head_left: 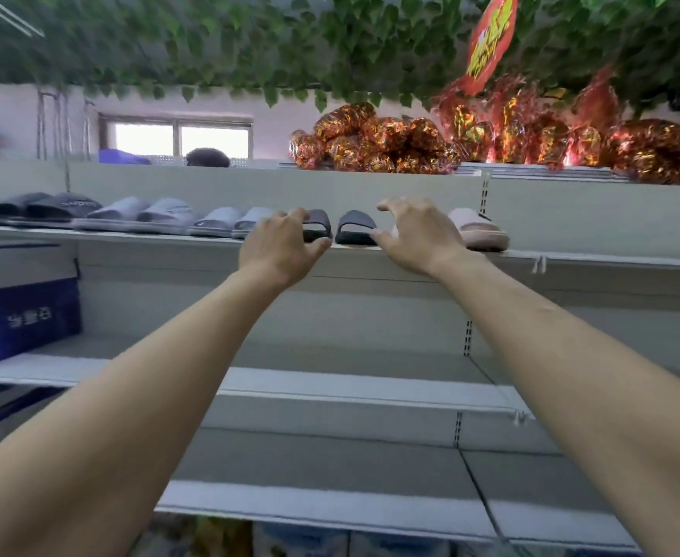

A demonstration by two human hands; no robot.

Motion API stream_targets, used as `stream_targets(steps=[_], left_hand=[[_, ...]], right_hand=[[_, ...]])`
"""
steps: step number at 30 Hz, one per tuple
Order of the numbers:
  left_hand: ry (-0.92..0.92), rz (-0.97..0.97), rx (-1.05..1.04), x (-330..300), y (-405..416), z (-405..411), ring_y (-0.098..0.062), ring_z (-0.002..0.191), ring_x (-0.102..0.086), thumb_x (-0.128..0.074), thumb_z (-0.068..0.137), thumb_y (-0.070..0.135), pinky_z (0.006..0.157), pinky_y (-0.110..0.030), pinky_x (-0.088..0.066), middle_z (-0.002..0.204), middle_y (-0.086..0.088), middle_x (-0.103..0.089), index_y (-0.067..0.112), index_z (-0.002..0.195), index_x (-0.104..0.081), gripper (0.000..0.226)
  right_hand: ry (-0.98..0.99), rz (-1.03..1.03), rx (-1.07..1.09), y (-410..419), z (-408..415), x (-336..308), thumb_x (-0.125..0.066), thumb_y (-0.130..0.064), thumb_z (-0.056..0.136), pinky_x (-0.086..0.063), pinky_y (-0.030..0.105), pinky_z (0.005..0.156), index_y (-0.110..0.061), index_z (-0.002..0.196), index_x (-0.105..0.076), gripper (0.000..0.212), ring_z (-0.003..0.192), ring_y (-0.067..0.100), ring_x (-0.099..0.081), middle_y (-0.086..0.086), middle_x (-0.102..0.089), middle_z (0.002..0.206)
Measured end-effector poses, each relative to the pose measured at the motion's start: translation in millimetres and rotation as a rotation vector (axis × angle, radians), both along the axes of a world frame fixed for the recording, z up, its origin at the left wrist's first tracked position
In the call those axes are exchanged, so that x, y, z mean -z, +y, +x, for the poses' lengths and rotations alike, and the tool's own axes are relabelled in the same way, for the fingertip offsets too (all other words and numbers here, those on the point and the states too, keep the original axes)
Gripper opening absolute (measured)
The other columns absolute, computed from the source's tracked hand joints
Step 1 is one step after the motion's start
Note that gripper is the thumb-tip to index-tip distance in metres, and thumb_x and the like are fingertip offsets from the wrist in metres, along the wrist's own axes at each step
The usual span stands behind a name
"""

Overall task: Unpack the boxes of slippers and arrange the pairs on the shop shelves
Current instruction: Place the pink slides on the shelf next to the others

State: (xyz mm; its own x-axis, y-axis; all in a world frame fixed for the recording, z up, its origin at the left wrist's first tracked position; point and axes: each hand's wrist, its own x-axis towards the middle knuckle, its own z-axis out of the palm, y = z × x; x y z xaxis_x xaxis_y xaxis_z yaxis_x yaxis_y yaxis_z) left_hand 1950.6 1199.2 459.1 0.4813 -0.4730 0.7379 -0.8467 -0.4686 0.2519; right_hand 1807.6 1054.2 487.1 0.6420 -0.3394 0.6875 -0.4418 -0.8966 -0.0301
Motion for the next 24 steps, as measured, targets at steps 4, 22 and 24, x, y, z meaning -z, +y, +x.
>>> stream_targets(steps=[4, 22, 24], left_hand=[[-0.017, 0.02, -0.044, 12, 84, 24, -0.033, 0.123, -0.054, -0.056, 0.094, 0.054, 0.097, -0.046, -0.047, 0.136, -0.012, -0.057, 0.017, 0.139, -0.052, 0.059], [0.398, 0.236, -0.231, 256, 292, 191, -0.032, 0.124, -0.053, -0.055, 0.094, 0.055, 0.1, -0.043, -0.045, 0.135, -0.012, -0.058, 0.014, 0.137, -0.053, 0.059], [0.499, 0.275, -0.266, 309, 310, 217, -0.032, 0.123, -0.054, -0.056, 0.094, 0.055, 0.097, -0.042, -0.045, 0.134, -0.013, -0.059, 0.014, 0.137, -0.053, 0.059]], right_hand=[[-0.022, 0.006, -0.041, 74, 29, 19, -0.053, -0.042, 0.099, -0.04, 0.039, 0.105, -0.018, 0.142, -0.052, 0.049, 0.13, 0.03, -0.048, 0.011, -0.057, 0.14], [0.339, 0.353, -0.32, 252, 247, 280, -0.053, -0.045, 0.1, -0.042, 0.041, 0.106, -0.02, 0.145, -0.049, 0.052, 0.137, 0.028, -0.044, 0.007, -0.05, 0.149], [0.439, 0.461, -0.366, 262, 274, 335, -0.053, -0.044, 0.1, -0.043, 0.042, 0.107, -0.018, 0.144, -0.049, 0.051, 0.137, 0.029, -0.044, 0.009, -0.05, 0.149]])
